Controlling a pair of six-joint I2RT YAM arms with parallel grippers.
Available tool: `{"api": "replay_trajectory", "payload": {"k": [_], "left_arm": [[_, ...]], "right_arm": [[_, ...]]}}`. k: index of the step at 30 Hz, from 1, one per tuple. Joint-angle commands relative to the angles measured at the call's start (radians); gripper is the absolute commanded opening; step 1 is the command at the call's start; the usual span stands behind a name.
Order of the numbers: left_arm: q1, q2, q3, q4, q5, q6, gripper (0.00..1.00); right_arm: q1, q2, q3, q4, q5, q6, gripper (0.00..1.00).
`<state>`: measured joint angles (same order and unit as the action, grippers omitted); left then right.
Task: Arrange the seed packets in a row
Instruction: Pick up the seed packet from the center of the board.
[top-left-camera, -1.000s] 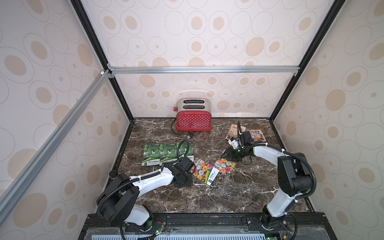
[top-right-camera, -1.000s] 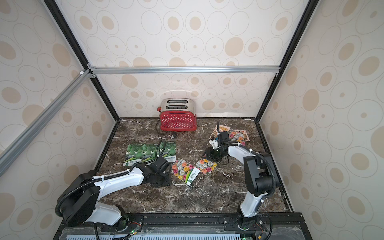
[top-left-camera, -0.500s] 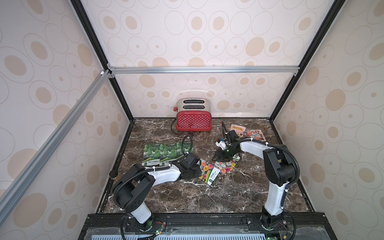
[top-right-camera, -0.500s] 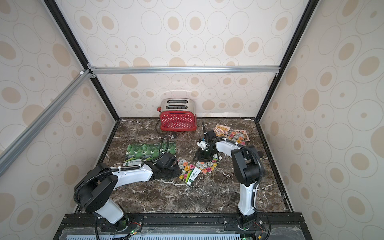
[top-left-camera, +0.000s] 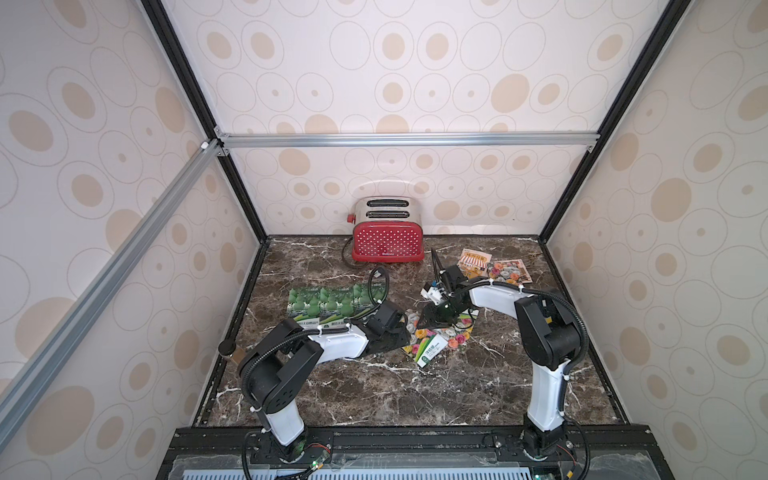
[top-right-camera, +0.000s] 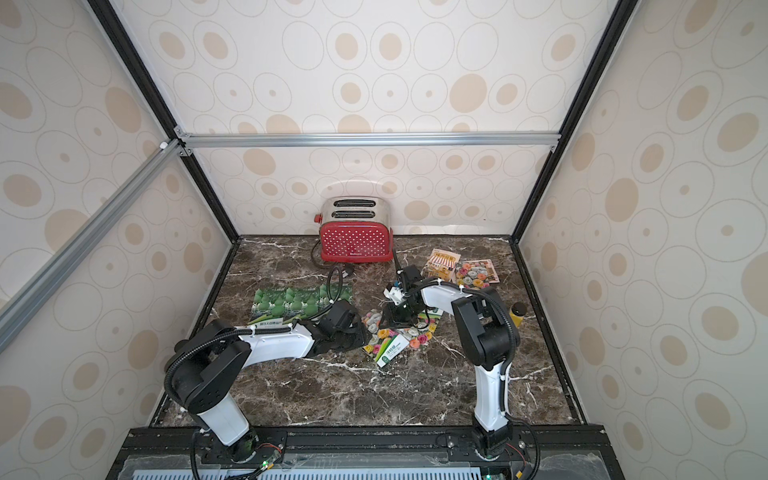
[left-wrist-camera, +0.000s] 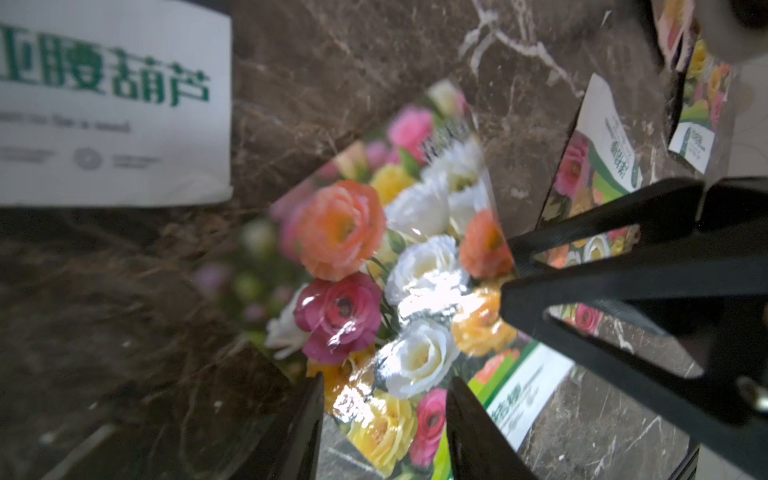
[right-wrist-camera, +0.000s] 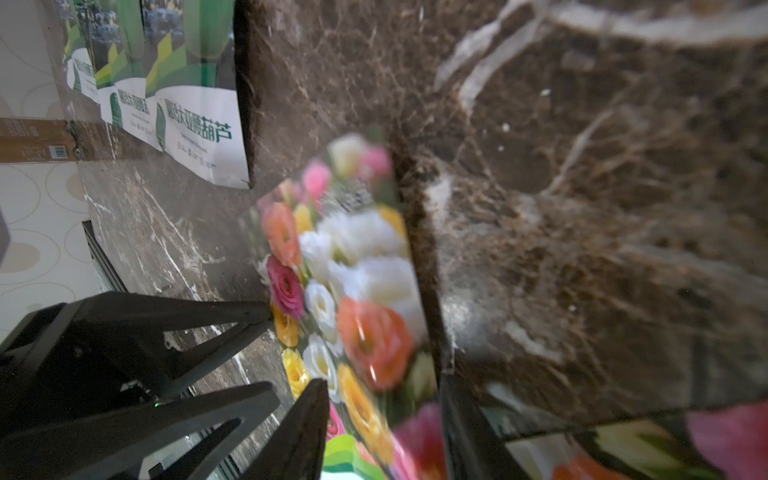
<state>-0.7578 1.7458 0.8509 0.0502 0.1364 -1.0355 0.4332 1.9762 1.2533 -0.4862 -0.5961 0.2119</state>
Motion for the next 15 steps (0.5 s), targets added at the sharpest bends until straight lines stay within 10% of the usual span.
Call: {"api": "replay_trajectory", "payload": {"k": [1,15], "left_arm": [[-0.005,0.141,-0.036,-0.11,0.01,-0.012,0.49],[-0.005,0.148,-0.015,-0.144,-0.006,0.006,0.47]], "right_arm": [[0.014,-0.01,-0.078,-0.024,0.004,-0.001,0.46],[0.013,-0.088,-0.074,-0.062,0.025,-0.005,0.33]]}}
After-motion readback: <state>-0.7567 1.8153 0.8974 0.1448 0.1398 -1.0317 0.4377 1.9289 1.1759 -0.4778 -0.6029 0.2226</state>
